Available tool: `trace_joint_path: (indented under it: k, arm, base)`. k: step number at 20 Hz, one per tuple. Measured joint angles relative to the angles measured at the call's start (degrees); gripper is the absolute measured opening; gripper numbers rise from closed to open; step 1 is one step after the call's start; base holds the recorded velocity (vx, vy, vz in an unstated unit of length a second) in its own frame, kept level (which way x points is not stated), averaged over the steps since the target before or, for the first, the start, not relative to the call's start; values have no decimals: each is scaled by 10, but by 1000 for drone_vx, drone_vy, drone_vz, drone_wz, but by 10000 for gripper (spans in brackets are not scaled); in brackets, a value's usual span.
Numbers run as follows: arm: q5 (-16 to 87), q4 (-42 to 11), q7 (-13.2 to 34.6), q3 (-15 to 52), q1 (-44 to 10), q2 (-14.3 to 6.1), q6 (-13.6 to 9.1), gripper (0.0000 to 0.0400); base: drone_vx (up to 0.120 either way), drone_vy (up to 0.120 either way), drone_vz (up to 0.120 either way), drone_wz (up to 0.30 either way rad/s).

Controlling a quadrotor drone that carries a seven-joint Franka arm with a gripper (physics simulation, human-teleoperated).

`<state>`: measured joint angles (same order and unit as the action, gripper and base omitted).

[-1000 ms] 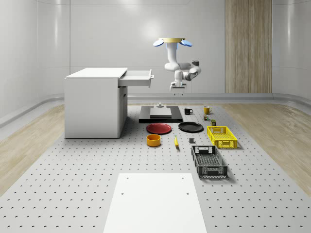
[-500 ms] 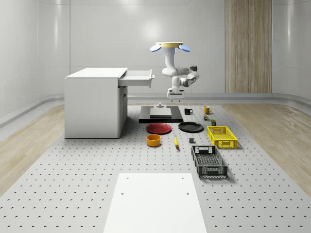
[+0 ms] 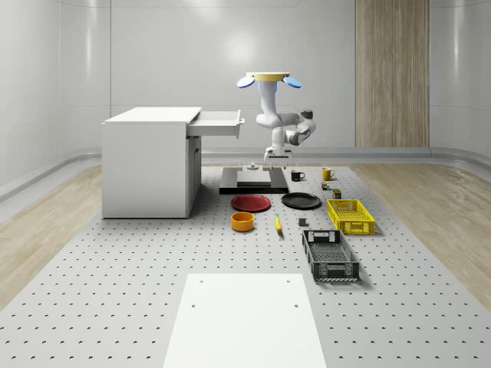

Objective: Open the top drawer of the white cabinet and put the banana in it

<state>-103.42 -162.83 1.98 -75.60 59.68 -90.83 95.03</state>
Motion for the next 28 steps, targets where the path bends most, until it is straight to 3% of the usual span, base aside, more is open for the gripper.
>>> trace_joint_path:
  k: [14, 25, 28]
  arm:
    - [0, 0, 0, 0, 0, 1, -1, 400]
    - [0, 0, 0, 0, 0, 1, -1, 400]
    - [0, 0, 0, 0, 0, 1, -1, 400]
  base:
    - [111, 3, -120, 0]
    - [0, 120, -120, 0]
    - [120, 120, -120, 0]
